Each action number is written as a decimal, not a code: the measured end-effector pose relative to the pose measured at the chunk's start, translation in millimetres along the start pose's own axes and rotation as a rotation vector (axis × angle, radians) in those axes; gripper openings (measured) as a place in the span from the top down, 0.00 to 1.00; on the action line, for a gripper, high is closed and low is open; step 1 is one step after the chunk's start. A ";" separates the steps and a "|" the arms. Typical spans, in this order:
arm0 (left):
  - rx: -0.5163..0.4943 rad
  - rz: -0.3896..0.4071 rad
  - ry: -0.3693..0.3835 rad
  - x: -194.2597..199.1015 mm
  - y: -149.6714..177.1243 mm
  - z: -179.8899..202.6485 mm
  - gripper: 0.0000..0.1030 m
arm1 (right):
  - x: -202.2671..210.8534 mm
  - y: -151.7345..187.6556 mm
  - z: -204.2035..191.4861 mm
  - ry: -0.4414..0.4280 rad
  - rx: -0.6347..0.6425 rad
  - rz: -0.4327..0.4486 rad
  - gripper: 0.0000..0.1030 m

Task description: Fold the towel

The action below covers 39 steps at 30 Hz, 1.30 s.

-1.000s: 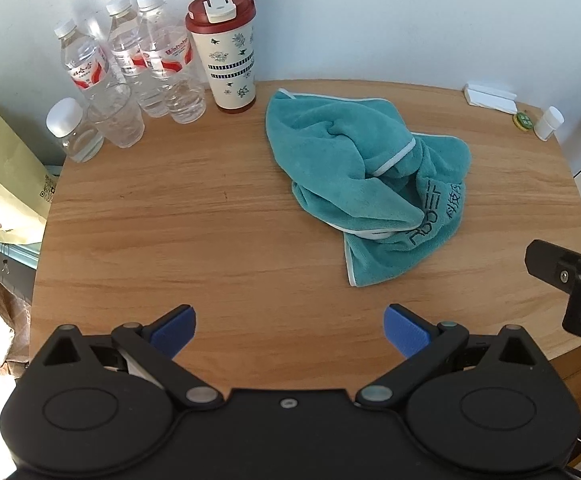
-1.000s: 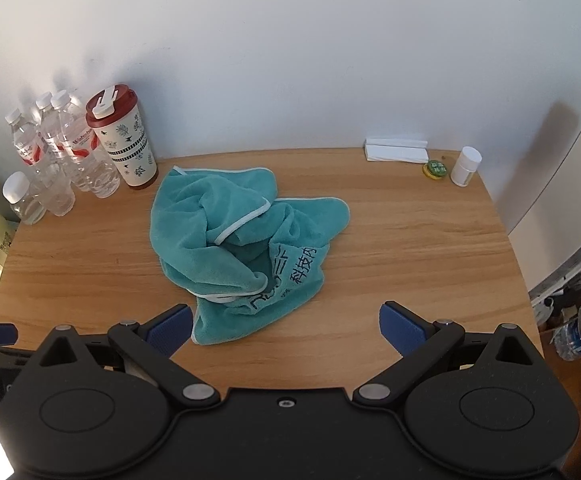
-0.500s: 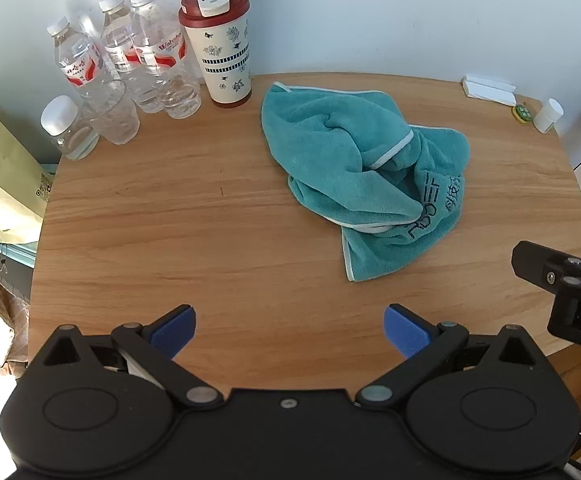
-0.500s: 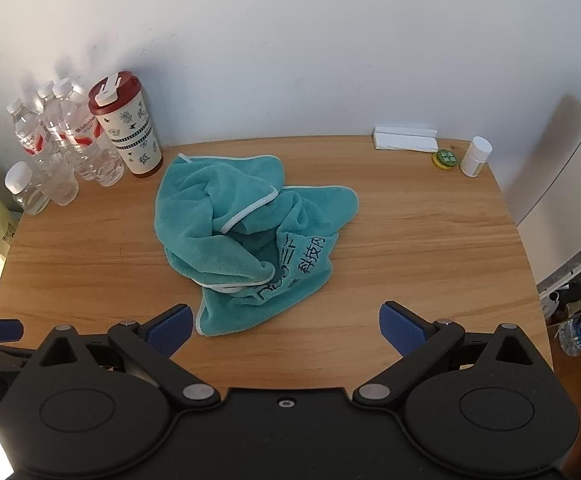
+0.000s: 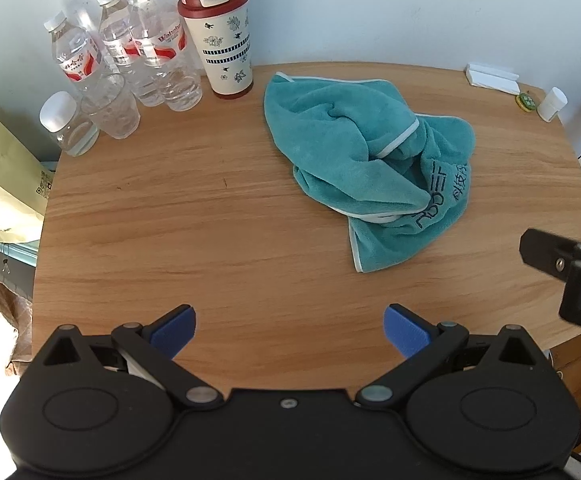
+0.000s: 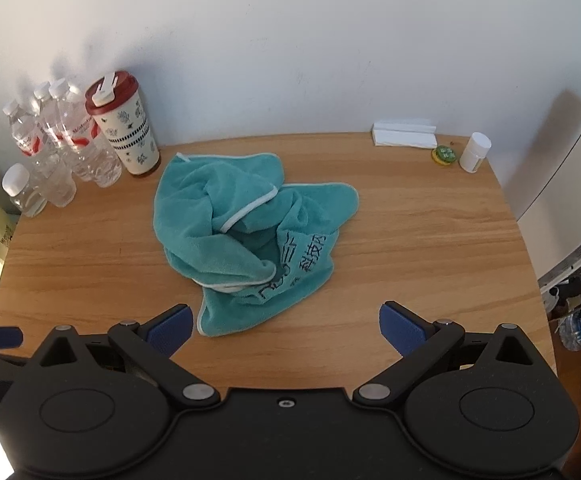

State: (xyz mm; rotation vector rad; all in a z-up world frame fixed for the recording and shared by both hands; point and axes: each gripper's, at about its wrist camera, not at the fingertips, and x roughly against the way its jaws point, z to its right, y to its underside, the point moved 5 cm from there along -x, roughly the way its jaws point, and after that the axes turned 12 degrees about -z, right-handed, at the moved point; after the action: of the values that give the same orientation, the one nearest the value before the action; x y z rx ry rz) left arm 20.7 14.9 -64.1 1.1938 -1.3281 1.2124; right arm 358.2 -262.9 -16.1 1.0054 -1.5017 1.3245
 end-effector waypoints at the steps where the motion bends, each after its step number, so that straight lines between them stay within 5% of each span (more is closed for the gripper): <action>1: -0.001 0.001 0.000 0.2 -0.6 -0.5 0.01 | 0.5 0.1 -0.6 0.005 0.001 0.003 0.01; 27: -0.082 -0.009 0.044 -5.0 -13.9 -21.4 0.01 | 7.4 -0.7 -15.5 0.048 -0.049 0.059 0.01; 39: -0.101 0.011 0.047 -17.4 -30.4 -52.9 0.01 | 9.2 3.4 4.1 -0.134 -0.178 0.213 0.01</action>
State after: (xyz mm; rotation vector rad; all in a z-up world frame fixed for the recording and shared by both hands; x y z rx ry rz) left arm 54.0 67.7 -75.7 1.0823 -1.3461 1.1604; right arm 351.9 -266.9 -8.6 0.8523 -1.8361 1.2615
